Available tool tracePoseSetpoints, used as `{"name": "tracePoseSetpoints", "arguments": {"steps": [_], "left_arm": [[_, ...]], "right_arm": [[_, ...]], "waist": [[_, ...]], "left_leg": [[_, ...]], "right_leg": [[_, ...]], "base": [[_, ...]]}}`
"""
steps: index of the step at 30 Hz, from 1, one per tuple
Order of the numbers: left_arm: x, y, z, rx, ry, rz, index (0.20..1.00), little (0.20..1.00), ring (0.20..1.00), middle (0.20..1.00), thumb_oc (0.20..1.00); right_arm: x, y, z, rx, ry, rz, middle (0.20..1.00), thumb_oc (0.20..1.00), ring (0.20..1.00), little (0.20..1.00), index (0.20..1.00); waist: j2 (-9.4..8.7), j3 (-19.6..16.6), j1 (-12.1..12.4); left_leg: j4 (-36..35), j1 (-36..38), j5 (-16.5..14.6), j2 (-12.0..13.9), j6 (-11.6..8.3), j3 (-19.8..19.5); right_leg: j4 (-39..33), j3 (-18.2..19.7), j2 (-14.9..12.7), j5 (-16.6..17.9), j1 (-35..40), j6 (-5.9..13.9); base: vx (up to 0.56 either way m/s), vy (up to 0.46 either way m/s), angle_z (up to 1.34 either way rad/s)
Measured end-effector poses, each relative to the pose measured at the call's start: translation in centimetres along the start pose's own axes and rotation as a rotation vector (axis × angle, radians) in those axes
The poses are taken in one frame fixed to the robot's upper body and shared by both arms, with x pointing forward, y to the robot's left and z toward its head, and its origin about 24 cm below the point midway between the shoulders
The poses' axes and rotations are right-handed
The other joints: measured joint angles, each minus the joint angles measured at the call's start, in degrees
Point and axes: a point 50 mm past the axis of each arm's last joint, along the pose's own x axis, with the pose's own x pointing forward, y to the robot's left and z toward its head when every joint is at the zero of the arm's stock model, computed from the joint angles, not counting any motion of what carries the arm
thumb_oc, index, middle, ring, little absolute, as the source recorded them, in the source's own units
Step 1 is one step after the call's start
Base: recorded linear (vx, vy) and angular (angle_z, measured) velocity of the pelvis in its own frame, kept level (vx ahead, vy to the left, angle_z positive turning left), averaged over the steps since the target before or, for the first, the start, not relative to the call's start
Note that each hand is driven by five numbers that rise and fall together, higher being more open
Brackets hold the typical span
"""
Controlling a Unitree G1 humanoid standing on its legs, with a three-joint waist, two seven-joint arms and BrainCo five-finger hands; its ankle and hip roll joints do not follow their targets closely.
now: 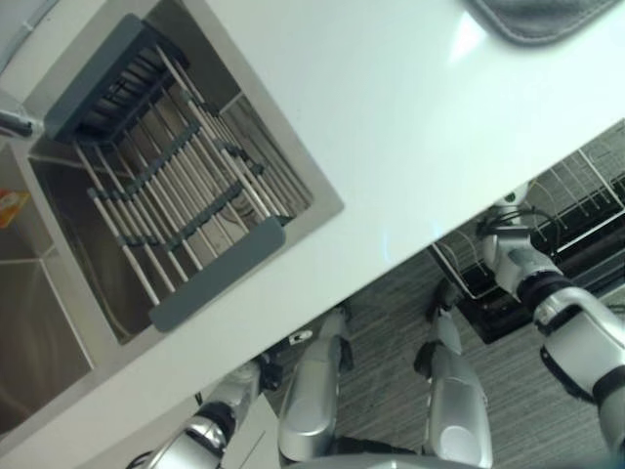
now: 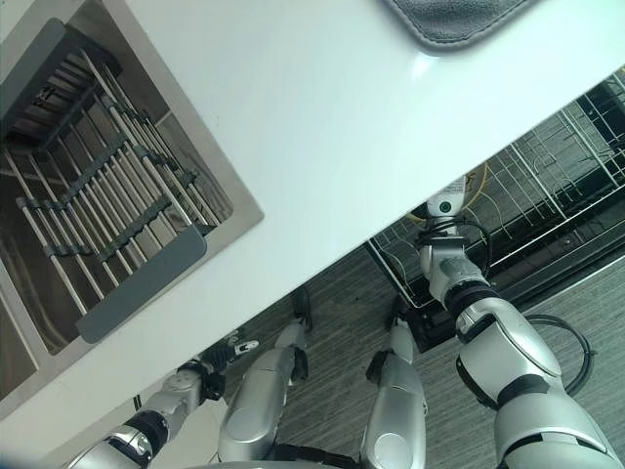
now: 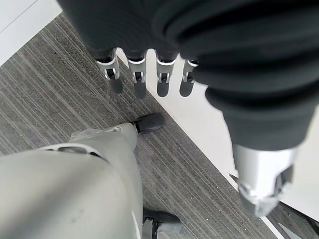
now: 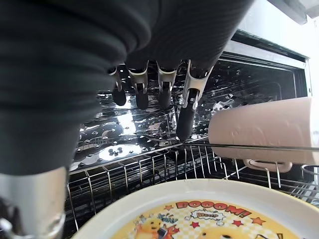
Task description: Place the dishes in the dishwasher.
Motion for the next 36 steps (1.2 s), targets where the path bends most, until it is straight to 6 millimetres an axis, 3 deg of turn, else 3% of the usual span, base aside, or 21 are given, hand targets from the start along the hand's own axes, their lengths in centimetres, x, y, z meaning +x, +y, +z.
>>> {"name": "tracePoseSetpoints", "arguments": {"steps": [10,13,14,16,19,23,28,32,36], "left_arm": [[0.0,-0.2,0.0,-0.001,0.000,-0.003,1.000,1.000,1.000,1.000,1.000],[0.0,-0.2,0.0,-0.002,0.000,-0.003,1.000,1.000,1.000,1.000,1.000],[0.1,-0.4,0.0,-0.008,0.000,-0.002,1.000,1.000,1.000,1.000,1.000],[0.1,-1.3,-0.4,-0.030,0.010,-0.013,1.000,1.000,1.000,1.000,1.000],[0.0,-1.8,-0.9,-0.052,0.020,-0.010,1.000,1.000,1.000,1.000,1.000],[0.1,-3.0,-0.9,-0.072,0.013,-0.031,1.000,1.000,1.000,1.000,1.000],[0.0,-2.8,-1.3,-0.113,0.027,0.012,1.000,1.000,1.000,1.000,1.000],[-0.2,-2.7,-2.0,-0.149,0.038,0.037,1.000,1.000,1.000,1.000,1.000],[-0.4,-2.5,-2.5,-0.156,0.052,0.048,1.000,1.000,1.000,1.000,1.000]], "right_arm": [[-0.1,0.1,0.2,0.009,0.006,0.010,1.000,1.000,1.000,1.000,1.000],[-0.7,0.5,0.0,0.099,0.153,0.010,1.000,1.000,1.000,1.000,1.000],[-1.2,0.6,-0.5,0.219,0.334,-0.023,1.000,1.000,1.000,1.000,1.000],[-4.0,1.7,-1.1,0.458,0.726,-0.047,1.000,1.000,1.000,1.000,1.000],[-4.6,2.1,0.3,0.643,0.829,-0.048,1.000,1.000,1.000,1.000,1.000],[-4.1,1.8,1.6,0.878,0.845,-0.022,1.000,1.000,1.000,1.000,1.000],[-4.7,0.2,4.2,1.124,0.775,-0.009,1.000,1.000,1.000,1.000,1.000],[-6.1,0.0,5.5,1.172,0.762,0.018,1.000,1.000,1.000,1.000,1.000],[-6.0,-0.9,5.5,1.131,0.671,0.000,1.000,1.000,1.000,1.000,1.000]], "waist": [[0.05,-0.03,-0.05],[0.07,-0.04,-0.36],[0.10,-0.07,-0.52],[0.10,-0.07,-0.94],[0.11,-0.07,-3.08],[0.10,-0.07,-4.08],[-0.84,0.37,-5.70],[-2.94,0.84,-8.20],[-4.07,0.81,-8.50]], "left_leg": [[0.00,0.27,0.21,-0.16,0.28,0.03],[0.00,0.87,0.25,-0.24,0.34,0.05],[0.00,1.01,0.31,-0.34,0.42,0.13],[-0.02,2.36,0.18,-0.57,0.62,1.44],[-0.03,2.69,0.06,-0.90,0.80,1.75],[-0.03,3.04,0.07,-1.18,0.93,2.60],[-0.02,3.86,-0.06,-1.27,1.12,3.40],[-0.04,7.31,-0.80,-0.96,1.14,4.80],[-0.05,10.11,-1.15,-0.30,0.88,4.92]], "right_leg": [[0.00,0.05,-0.09,0.21,0.27,0.01],[0.01,0.14,-0.12,0.33,0.82,0.06],[0.01,0.40,-0.18,0.44,0.89,0.08],[0.01,1.51,-0.39,0.63,1.56,0.24],[0.00,1.89,-0.66,0.49,1.55,0.59],[0.00,3.08,-0.85,0.79,1.37,0.89],[0.01,4.18,-0.71,1.10,1.63,0.74],[0.00,5.05,-0.36,0.75,4.38,1.01],[-0.01,5.09,0.26,0.18,7.00,1.03]], "base": [[0.00,0.004,0.00],[0.01,0.064,0.00],[0.02,0.096,-0.05],[0.03,0.097,-0.18],[0.02,0.038,-0.10],[0.02,0.022,-0.08],[0.01,0.008,-0.08],[0.04,0.001,-0.18],[0.02,-0.015,-0.03]]}}
